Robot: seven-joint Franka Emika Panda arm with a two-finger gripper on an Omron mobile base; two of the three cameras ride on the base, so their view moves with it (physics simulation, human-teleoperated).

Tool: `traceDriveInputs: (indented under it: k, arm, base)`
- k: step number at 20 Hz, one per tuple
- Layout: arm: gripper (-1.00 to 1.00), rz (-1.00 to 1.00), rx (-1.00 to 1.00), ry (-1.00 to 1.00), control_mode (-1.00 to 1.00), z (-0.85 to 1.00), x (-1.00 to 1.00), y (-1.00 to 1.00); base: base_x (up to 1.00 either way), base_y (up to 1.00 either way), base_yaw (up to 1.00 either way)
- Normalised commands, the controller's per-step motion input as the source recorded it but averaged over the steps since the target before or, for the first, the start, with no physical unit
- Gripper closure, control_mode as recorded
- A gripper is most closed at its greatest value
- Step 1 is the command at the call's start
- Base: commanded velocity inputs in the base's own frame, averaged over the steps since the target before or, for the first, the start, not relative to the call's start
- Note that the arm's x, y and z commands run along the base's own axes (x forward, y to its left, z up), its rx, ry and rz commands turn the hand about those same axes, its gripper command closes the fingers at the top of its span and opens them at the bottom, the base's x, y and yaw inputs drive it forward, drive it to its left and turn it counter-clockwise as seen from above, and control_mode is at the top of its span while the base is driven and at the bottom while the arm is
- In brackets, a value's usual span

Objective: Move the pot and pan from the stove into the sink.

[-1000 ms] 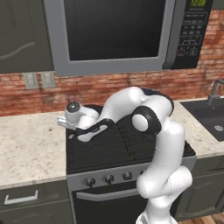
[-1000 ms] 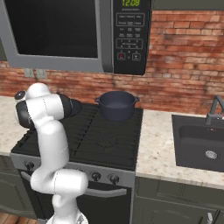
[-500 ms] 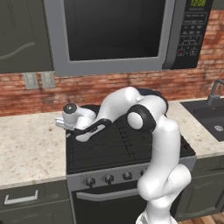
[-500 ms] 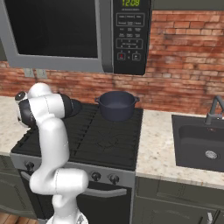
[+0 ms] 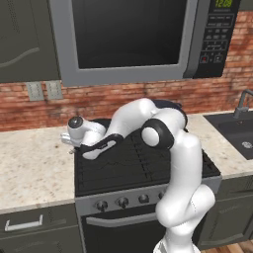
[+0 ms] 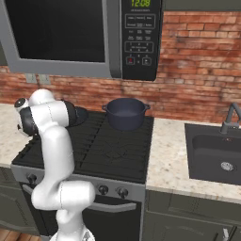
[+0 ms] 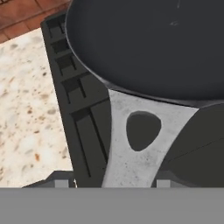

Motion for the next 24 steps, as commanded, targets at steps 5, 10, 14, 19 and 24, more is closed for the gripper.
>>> traceDriveInputs:
  k: [5,10,14,19,24]
  arm:
    - [1.0,-0.01,0.0,0.0,-1.0,0.02,0.0,0.0]
    - [1.0,-0.07,0.0,0.0,-1.0,0.43,0.0,0.0]
    - [1.0,-0.1,0.0,0.01,-1.0,0.61,-0.04,-0.03]
    - [1.0,-0.11,0.0,0.0,-1.0,0.37,-0.55,-0.32]
    - [1.0,-0.1,0.0,0.01,-1.0,0.35,-0.75,-0.42]
  base:
    - [0.0,0.0,0.0]
    - [0.0,0.0,0.0]
    - [0.0,0.0,0.0]
    - [0.0,0.0,0.0]
    - [0.0,0.0,0.0]
